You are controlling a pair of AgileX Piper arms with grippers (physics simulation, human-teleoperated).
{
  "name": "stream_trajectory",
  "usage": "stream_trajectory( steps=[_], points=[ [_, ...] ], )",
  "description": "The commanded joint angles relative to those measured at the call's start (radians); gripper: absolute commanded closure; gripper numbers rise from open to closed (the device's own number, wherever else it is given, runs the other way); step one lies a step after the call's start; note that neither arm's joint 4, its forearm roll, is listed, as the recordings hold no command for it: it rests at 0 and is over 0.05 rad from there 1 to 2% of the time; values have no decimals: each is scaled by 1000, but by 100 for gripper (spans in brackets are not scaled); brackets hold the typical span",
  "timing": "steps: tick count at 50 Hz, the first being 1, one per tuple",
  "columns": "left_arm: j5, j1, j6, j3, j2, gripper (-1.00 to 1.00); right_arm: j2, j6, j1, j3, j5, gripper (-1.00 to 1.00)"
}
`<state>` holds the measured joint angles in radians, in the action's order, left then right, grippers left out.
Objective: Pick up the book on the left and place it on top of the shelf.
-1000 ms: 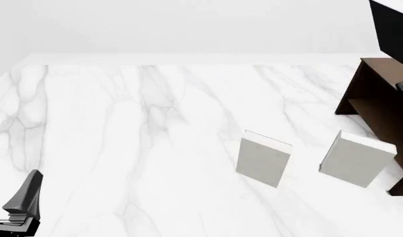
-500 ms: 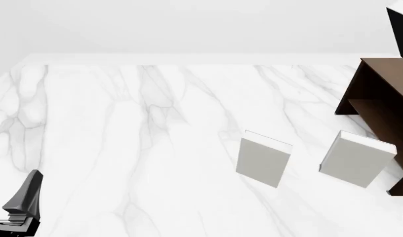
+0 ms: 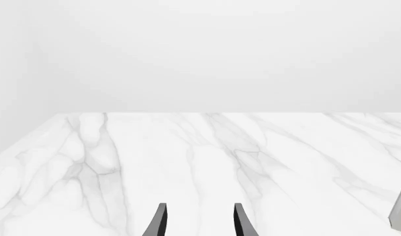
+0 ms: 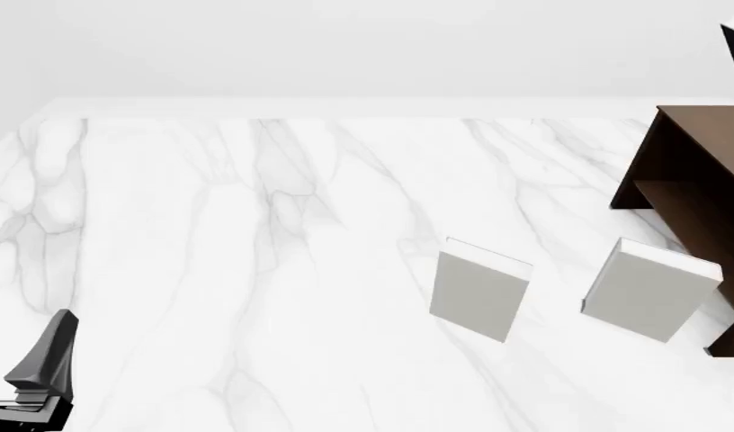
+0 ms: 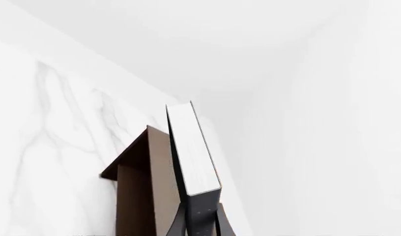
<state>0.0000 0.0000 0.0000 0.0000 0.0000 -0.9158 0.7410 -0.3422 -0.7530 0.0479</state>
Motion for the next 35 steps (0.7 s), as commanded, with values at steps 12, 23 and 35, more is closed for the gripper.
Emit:
stream_trajectory(
  steps=[12, 23, 35],
  points=[
    [0, 0, 0, 0, 0, -100, -32, 33, -55, -34, 27, 100],
    [0, 0, 0, 0, 0, -100, -38, 51, -88, -29, 38, 100],
    [0, 0, 0, 0, 0, -100, -69, 73, -113, -36, 59, 100]
  ],
)
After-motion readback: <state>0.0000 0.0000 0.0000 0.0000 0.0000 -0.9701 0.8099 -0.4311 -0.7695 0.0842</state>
